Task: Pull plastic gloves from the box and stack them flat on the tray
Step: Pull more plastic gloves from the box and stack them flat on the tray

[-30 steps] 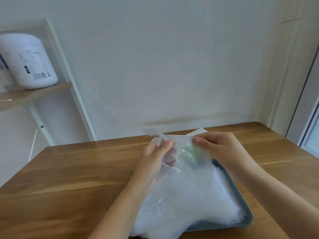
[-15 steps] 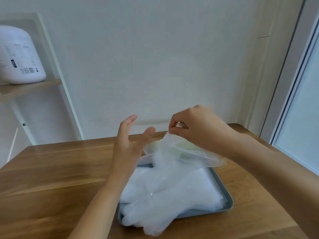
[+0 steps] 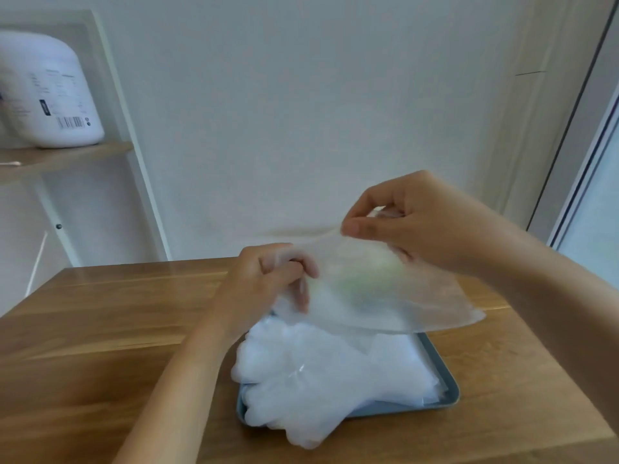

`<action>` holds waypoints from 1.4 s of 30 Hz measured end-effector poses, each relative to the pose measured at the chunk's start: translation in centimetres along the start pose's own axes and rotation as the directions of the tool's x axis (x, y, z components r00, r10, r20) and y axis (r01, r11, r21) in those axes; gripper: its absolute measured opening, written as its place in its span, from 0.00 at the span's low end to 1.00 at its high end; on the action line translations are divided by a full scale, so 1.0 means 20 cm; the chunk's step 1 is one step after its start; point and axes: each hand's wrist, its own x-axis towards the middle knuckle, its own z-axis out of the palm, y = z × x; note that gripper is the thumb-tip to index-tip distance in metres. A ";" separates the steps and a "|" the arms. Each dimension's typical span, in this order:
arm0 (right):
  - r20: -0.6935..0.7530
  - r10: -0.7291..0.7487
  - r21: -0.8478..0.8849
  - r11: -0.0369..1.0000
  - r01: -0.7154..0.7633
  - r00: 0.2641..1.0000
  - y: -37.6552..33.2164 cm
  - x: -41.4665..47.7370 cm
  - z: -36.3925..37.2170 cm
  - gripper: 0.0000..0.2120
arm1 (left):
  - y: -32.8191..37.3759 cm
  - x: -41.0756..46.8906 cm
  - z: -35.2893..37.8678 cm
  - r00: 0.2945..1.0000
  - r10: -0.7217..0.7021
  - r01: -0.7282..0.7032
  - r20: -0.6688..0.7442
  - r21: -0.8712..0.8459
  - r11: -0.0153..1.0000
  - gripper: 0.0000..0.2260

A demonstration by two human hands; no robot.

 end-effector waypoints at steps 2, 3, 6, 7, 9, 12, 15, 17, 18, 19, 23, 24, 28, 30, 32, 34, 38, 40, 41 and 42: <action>0.019 0.092 0.059 0.994 -0.093 0.996 0.06 0.01 -0.02 0.05 | -0.01 0.00 -0.04 0.990 -0.125 0.129 0.071 -0.061 0.990 0.13; 0.033 0.131 0.076 0.988 -0.133 0.991 0.10 0.01 -0.02 0.05 | -0.01 0.01 -0.06 0.978 -0.176 0.182 0.112 -0.046 0.982 0.11; 0.082 0.213 0.086 0.972 -0.220 0.974 0.21 0.02 0.01 0.06 | -0.06 0.01 -0.10 0.930 -0.291 0.284 0.223 0.064 0.957 0.13; 0.104 0.230 0.088 0.967 -0.239 0.968 0.25 0.02 0.03 0.06 | -0.08 0.02 -0.11 0.918 -0.316 0.302 0.239 0.096 0.949 0.17; 0.150 0.252 0.070 0.962 -0.264 0.956 0.33 0.03 0.07 0.07 | -0.11 0.03 -0.12 0.897 -0.372 0.346 0.238 0.146 0.927 0.21; 0.176 0.297 0.024 0.952 -0.306 0.938 0.49 0.03 0.17 0.08 | -0.16 0.06 -0.11 0.851 -0.467 0.403 0.238 0.274 0.873 0.13; 0.215 0.326 -0.048 0.945 -0.323 0.921 0.66 0.00 0.29 0.07 | -0.25 0.07 -0.08 0.810 -0.551 0.424 0.203 0.446 0.788 0.10; 0.204 0.317 -0.085 0.948 -0.306 0.926 0.74 -0.02 0.35 0.07 | -0.31 0.09 -0.06 0.783 -0.601 0.417 0.159 0.583 0.698 0.10; 0.187 0.303 -0.123 0.951 -0.284 0.934 0.77 -0.03 0.37 0.07 | -0.34 0.09 -0.06 0.775 -0.617 0.414 0.133 0.631 0.656 0.10; 0.171 0.287 -0.159 0.952 -0.261 0.942 0.80 -0.04 0.39 0.07 | -0.37 0.10 -0.05 0.775 -0.624 0.414 0.101 0.663 0.623 0.10; 0.134 0.237 -0.242 0.949 -0.200 0.962 0.87 -0.06 0.42 0.04 | -0.42 0.09 -0.05 0.842 -0.534 0.394 -0.072 0.758 0.519 0.08; 0.130 0.231 -0.253 0.948 -0.193 0.964 0.88 -0.06 0.43 0.04 | -0.42 0.09 -0.04 0.882 -0.451 0.387 -0.139 0.760 0.522 0.07; 0.104 0.220 -0.287 0.940 -0.183 0.970 0.90 -0.06 0.43 0.03 | -0.38 0.10 0.07 0.980 -0.104 0.191 -0.172 0.639 0.745 0.04; 0.090 0.211 -0.290 0.941 -0.177 0.973 0.90 -0.06 0.43 0.03 | -0.37 0.09 0.16 0.997 -0.075 0.037 0.035 0.624 0.780 0.04; 0.076 0.197 -0.288 0.943 -0.168 0.977 0.90 -0.06 0.43 0.04 | -0.39 0.06 0.25 0.959 -0.170 -0.032 0.228 0.679 0.733 0.14; 0.058 0.192 -0.304 0.938 -0.166 0.980 0.91 -0.07 0.44 0.04 | -0.43 0.04 0.29 0.902 -0.290 -0.046 0.320 0.740 0.671 0.25; -0.049 0.056 -0.375 0.924 -0.071 0.997 0.92 -0.10 0.44 0.07 | -0.46 0.04 0.26 0.852 -0.369 -0.030 0.371 0.740 0.672 0.29; 0.008 -0.104 -0.365 0.926 0.099 0.995 0.89 -0.11 0.43 0.08 | -0.46 0.04 0.23 0.834 -0.408 0.016 0.371 0.723 0.691 0.28; 0.065 -0.166 -0.339 0.924 0.178 0.984 0.87 -0.12 0.43 0.06 | -0.47 0.04 0.22 0.825 -0.428 0.044 0.369 0.714 0.699 0.27; 0.137 -0.192 -0.295 0.929 0.225 0.972 0.84 -0.13 0.43 0.06 | -0.47 0.04 0.21 0.818 -0.445 0.068 0.365 0.707 0.704 0.25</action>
